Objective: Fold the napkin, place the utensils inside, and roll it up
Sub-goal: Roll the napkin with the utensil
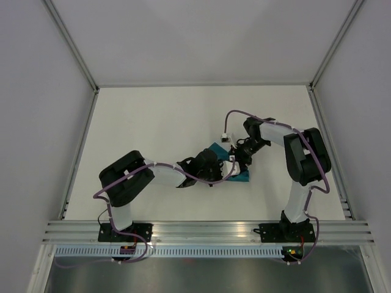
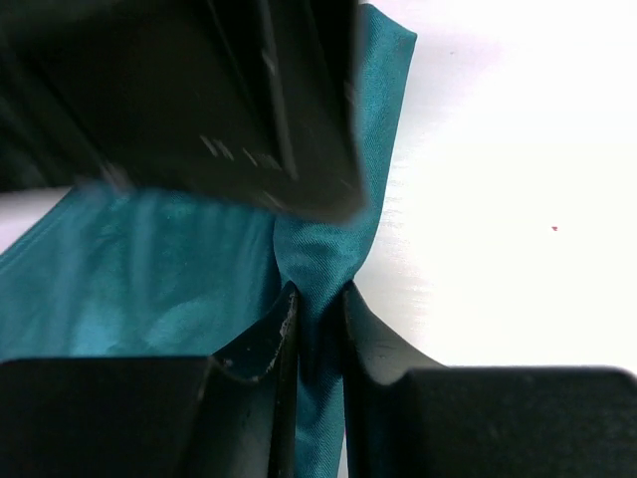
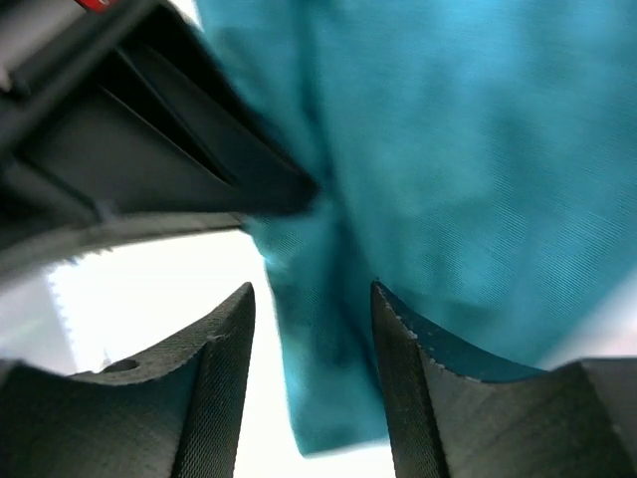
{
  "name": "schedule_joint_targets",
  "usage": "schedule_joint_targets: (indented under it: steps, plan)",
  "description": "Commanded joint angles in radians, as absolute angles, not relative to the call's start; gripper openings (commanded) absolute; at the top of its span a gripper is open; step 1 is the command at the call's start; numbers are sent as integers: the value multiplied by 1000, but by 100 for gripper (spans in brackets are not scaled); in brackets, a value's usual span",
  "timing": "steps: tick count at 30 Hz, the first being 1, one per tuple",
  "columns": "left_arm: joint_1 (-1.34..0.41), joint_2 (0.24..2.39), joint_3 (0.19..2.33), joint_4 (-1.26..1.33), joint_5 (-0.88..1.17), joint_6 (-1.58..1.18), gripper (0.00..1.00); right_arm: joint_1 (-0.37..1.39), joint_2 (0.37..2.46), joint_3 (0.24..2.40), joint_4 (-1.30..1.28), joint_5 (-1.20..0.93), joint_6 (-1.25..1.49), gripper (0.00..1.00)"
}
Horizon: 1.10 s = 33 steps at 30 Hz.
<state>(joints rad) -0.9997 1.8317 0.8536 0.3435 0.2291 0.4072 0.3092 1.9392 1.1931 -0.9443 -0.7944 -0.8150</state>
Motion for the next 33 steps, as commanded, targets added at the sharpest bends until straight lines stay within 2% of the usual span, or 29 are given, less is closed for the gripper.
schedule_joint_targets:
  steps: [1, 6, 14, 22, 26, 33]
  plan:
    - [-959, 1878, 867, 172, 426, 292, 2, 229, 1841, 1189, -806, -756, -815, 57]
    - [-897, 1930, 943, 78, 560, 241, 2, 112, 1702, 1169, -773, -830, -819, 57]
    - [-792, 2029, 1048, -43, 822, 140, 2, 98, 1332, 873, -575, -808, -862, 63]
    - [-742, 2137, 1160, -144, 949, 89, 2, 354, 1141, 608, -307, -527, -816, 66]
    - [-741, 2187, 1218, -192, 957, 80, 2, 498, 1166, 566, -230, -430, -793, 66]
    - [-738, 2214, 1259, -219, 963, 43, 2, 607, 1238, 546, -181, -354, -793, 66]
